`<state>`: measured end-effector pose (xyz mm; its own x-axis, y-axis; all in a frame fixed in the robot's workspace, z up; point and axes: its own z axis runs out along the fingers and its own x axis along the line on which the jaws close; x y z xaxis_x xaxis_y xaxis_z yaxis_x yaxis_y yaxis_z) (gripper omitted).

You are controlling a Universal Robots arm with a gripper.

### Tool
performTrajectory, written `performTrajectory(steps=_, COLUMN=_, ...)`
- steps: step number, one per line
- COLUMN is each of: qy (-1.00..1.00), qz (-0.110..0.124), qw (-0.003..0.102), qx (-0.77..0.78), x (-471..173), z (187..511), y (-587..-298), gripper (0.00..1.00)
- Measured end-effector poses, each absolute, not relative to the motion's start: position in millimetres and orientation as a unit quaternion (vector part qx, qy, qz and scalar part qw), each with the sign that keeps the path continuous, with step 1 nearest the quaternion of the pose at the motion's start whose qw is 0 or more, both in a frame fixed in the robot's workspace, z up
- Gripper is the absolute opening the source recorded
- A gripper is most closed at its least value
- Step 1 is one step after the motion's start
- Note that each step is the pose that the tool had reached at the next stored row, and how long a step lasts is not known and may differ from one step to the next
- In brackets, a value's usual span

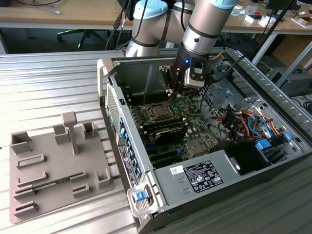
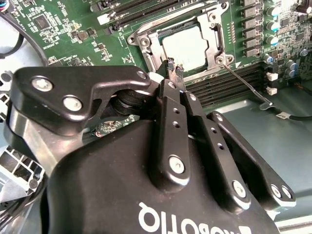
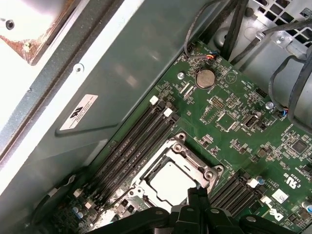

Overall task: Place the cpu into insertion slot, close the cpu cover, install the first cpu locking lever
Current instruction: 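Install the first cpu locking lever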

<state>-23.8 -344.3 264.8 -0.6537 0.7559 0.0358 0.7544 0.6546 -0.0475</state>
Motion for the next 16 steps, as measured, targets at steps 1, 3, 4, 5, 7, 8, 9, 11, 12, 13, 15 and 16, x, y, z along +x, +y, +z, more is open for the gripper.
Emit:
performTrajectory(steps=1, qy=-0.910, qz=0.014, qw=0.026, qx=-0.413, x=-23.8, z=264.7, y=-344.3, gripper=0.11)
performTrajectory(steps=3, qy=-0.911, qz=0.014, qw=0.026, qx=-0.410, x=-23.8, z=264.7, y=-344.3, gripper=0.11)
performTrajectory(steps=4, qy=-0.913, qz=0.014, qw=0.026, qx=-0.408, x=-23.8, z=264.7, y=-344.3, gripper=0.11)
performTrajectory(steps=5, qy=-0.914, qz=0.014, qw=0.026, qx=-0.405, x=-23.8, z=264.8, y=-344.3, gripper=0.11)
performTrajectory(steps=7, qy=-0.916, qz=0.015, qw=0.026, qx=-0.400, x=-23.8, z=264.8, y=-344.3, gripper=0.11)
performTrajectory(steps=8, qy=-0.917, qz=0.015, qw=0.026, qx=-0.397, x=-23.8, z=264.7, y=-344.3, gripper=0.11)
performTrajectory(steps=9, qy=-0.919, qz=0.015, qw=0.026, qx=-0.393, x=-23.8, z=264.7, y=-344.3, gripper=0.11)
performTrajectory(steps=11, qy=-0.921, qz=0.015, qw=0.026, qx=-0.389, x=-23.8, z=264.7, y=-344.3, gripper=0.11)
performTrajectory(steps=12, qy=-0.921, qz=0.015, qw=0.026, qx=-0.387, x=-23.8, z=264.7, y=-344.3, gripper=0.11)
performTrajectory(steps=13, qy=-0.922, qz=0.015, qw=0.026, qx=-0.385, x=-23.8, z=264.7, y=-344.3, gripper=0.11)
performTrajectory(steps=15, qy=-0.923, qz=0.015, qw=0.026, qx=-0.383, x=-23.8, z=264.7, y=-344.3, gripper=0.11)
performTrajectory(steps=16, qy=-0.924, qz=0.015, qw=0.026, qx=-0.381, x=-23.8, z=264.8, y=-344.3, gripper=0.11)
